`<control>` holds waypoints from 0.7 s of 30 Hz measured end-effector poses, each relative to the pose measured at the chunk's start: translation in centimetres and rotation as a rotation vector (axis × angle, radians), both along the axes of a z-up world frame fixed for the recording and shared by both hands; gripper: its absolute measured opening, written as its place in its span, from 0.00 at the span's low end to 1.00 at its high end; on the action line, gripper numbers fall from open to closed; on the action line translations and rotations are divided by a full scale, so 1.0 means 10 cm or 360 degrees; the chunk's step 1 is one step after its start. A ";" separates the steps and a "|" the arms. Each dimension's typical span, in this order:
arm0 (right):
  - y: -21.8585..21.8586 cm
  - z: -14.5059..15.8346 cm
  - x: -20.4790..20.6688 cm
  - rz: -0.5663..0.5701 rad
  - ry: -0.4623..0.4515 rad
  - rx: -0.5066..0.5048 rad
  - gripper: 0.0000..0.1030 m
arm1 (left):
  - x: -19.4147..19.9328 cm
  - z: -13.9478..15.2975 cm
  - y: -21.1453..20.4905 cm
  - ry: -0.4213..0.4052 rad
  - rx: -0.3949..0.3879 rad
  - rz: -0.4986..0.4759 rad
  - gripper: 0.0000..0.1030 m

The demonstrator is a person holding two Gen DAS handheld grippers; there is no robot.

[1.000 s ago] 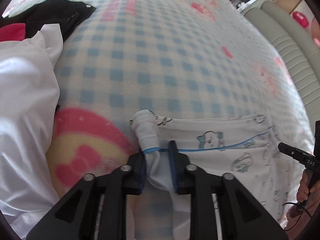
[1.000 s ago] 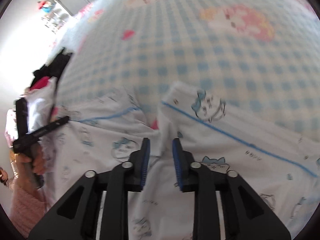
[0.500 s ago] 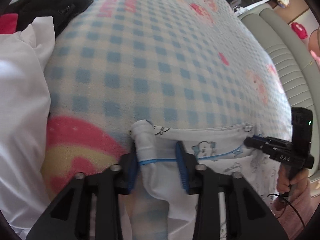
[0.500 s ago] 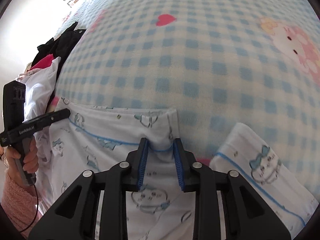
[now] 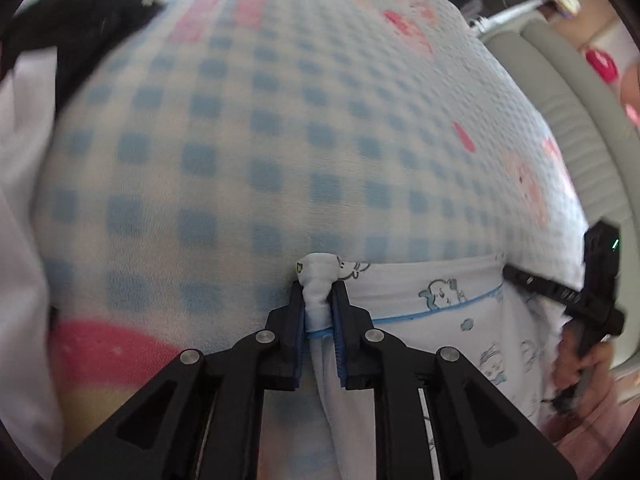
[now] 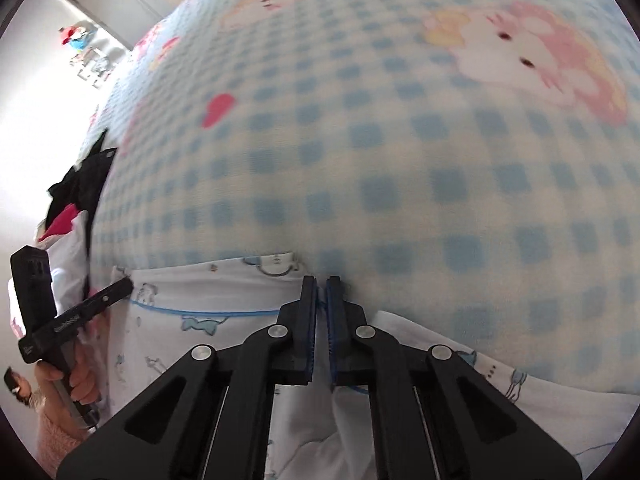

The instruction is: Fold clothes

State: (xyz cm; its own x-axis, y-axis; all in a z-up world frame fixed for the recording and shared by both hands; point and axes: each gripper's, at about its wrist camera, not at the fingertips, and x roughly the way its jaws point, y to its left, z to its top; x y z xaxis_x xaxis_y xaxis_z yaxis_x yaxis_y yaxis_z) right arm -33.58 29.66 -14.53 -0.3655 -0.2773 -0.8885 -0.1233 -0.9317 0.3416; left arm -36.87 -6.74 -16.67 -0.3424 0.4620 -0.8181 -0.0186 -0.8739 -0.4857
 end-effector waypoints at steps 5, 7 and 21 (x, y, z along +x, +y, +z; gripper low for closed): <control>0.11 0.18 0.05 0.0044 0.0043 -0.0066 0.10 | 0.13 0.34 -0.05 0.0131 -0.0081 0.0006 0.54; 0.06 0.25 0.05 0.0115 0.0061 -0.0082 0.31 | 0.13 0.35 0.00 0.0109 -0.0035 -0.0074 0.59; -0.33 0.29 0.12 0.0484 -0.0011 -0.0082 0.53 | -0.11 0.12 0.05 -0.0042 -0.0040 -0.0076 0.59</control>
State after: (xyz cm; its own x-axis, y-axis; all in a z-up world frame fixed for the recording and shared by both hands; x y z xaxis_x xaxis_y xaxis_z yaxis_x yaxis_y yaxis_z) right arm -32.38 26.39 -11.62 -0.2530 -0.4179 -0.8725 0.1562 -0.9077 0.3895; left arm -37.94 -6.24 -15.46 -0.2984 0.4563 -0.8383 -0.0479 -0.8844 -0.4644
